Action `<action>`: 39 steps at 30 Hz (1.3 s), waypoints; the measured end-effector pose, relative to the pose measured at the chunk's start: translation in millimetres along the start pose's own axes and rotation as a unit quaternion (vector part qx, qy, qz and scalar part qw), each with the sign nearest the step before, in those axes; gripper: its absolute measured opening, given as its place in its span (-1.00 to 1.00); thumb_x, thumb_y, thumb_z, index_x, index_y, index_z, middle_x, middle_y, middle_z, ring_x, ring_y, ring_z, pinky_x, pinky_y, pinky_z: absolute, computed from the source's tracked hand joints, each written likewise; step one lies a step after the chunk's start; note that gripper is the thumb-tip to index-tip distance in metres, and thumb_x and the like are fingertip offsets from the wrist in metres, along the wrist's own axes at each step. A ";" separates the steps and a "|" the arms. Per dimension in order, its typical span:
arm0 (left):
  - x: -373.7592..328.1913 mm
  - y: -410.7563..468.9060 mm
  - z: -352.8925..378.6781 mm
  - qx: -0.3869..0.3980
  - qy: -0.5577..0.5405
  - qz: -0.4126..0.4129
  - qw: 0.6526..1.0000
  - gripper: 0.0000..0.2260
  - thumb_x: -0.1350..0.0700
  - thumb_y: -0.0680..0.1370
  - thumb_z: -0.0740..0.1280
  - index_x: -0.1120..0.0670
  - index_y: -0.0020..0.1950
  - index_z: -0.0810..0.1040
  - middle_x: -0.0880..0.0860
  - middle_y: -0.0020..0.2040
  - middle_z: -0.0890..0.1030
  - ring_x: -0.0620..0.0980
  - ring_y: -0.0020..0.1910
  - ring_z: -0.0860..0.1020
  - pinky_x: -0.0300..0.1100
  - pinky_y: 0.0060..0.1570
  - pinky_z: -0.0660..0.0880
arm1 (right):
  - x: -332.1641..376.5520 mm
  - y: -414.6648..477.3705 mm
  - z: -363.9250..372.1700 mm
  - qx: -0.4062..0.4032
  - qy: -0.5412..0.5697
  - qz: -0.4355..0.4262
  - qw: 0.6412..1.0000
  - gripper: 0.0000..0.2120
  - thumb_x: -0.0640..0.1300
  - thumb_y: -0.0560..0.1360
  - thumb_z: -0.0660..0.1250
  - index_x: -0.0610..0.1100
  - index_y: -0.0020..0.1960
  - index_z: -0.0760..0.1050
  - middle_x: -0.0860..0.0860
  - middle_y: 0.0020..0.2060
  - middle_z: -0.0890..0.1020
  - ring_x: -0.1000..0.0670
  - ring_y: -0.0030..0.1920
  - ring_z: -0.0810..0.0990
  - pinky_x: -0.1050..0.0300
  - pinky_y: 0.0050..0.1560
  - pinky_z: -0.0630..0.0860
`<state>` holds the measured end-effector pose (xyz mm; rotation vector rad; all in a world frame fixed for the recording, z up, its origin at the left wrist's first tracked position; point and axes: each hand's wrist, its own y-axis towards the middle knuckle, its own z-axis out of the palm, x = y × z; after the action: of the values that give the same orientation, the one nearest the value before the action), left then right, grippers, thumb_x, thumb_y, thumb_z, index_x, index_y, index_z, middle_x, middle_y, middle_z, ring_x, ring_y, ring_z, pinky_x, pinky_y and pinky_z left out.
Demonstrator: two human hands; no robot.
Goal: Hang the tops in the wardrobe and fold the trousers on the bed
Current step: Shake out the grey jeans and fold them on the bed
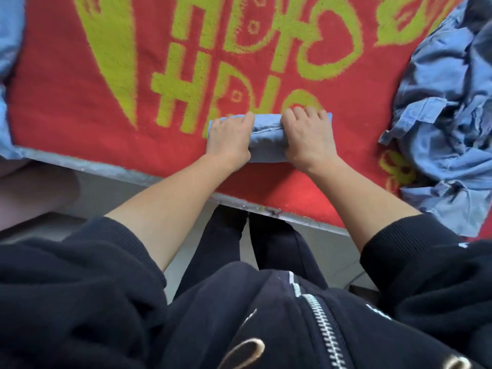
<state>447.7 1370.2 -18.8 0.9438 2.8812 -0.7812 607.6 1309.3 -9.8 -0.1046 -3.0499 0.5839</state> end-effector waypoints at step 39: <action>65.5 -828.2 -220.2 -0.523 0.255 -0.378 0.720 -0.72 0.35 0.29 0.38 0.20 -0.03 0.48 0.14 -0.15 0.62 0.18 -0.19 0.61 0.00 -0.23 0.52 | 485.1 -441.6 -371.6 -0.500 0.103 -0.522 0.683 -0.67 -0.20 0.23 0.48 -0.14 -0.07 0.46 -0.10 -0.13 0.55 -0.19 -0.11 0.54 -0.03 -0.14 0.44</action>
<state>-36.7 933.7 541.1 -0.2462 3.2066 1.3272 114.9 1071.7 509.1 1.2934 -2.1888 -1.0517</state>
